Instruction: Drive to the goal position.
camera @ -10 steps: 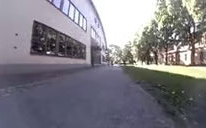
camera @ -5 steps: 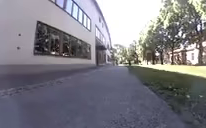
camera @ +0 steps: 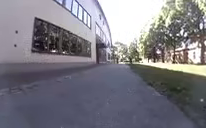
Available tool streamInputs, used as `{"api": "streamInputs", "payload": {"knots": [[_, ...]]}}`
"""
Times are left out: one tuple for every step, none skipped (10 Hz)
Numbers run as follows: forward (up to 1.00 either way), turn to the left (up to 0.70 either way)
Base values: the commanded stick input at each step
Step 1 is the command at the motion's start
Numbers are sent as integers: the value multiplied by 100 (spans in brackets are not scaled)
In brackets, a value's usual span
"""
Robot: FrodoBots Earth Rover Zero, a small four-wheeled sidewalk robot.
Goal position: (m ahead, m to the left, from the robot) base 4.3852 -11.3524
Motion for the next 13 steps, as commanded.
{"api": "streamInputs", "payload": {"knots": [[45, 0], [45, 0], [45, 0], [45, 0], [45, 0], [45, 0], [45, 0], [45, 0], [45, 0], [45, 0], [45, 0], [45, -15], [45, -27]]}}
